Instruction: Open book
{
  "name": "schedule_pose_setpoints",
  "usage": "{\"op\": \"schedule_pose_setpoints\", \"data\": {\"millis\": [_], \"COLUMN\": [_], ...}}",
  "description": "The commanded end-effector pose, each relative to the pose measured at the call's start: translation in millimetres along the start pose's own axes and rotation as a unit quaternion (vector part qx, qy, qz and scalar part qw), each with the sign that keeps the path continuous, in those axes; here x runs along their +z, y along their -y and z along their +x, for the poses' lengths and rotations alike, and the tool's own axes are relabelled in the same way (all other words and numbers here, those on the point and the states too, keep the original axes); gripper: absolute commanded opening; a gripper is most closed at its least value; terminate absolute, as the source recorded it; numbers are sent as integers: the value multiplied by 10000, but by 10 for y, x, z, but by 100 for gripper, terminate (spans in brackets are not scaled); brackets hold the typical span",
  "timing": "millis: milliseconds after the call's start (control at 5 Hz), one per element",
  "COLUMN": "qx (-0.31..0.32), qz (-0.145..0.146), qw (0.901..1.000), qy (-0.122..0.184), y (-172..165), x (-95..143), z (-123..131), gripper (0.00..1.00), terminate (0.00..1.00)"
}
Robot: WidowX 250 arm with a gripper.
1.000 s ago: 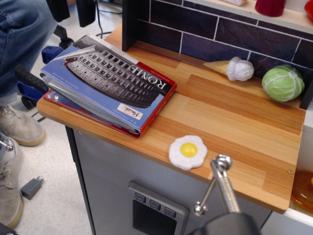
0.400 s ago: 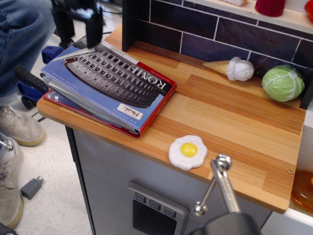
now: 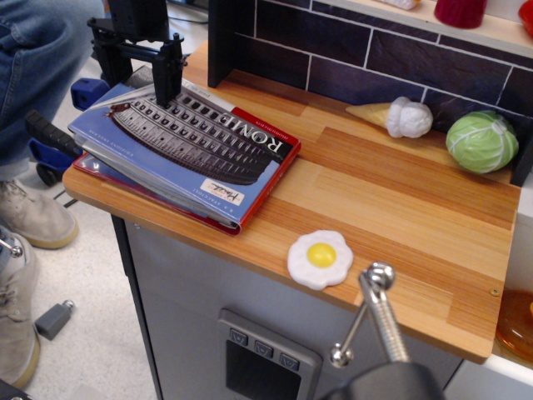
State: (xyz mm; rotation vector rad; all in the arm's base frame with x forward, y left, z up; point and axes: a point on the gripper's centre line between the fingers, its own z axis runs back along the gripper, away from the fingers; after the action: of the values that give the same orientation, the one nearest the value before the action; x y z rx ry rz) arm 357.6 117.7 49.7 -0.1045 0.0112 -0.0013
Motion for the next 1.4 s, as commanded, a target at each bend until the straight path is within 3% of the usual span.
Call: {"op": "schedule_pose_setpoints", "data": {"millis": [0, 200, 400, 800, 1000, 1200], "qx": [4, 372, 613, 809, 957, 1024], "qz": [-936, -1533, -2167, -2646, -2444, -1944], "qw": [9941, 9855, 9736, 9610, 9648, 9755], "qy": [552, 618, 375, -13, -136, -98], "y": [482, 804, 1218, 2064, 2472, 2818], "x": [562, 767, 985, 1321, 1262, 1133], "z": [30, 114, 69, -137, -193, -245], "gripper": [100, 100, 100, 100, 100, 100], "terminate": [0, 0, 0, 0, 0, 0]}}
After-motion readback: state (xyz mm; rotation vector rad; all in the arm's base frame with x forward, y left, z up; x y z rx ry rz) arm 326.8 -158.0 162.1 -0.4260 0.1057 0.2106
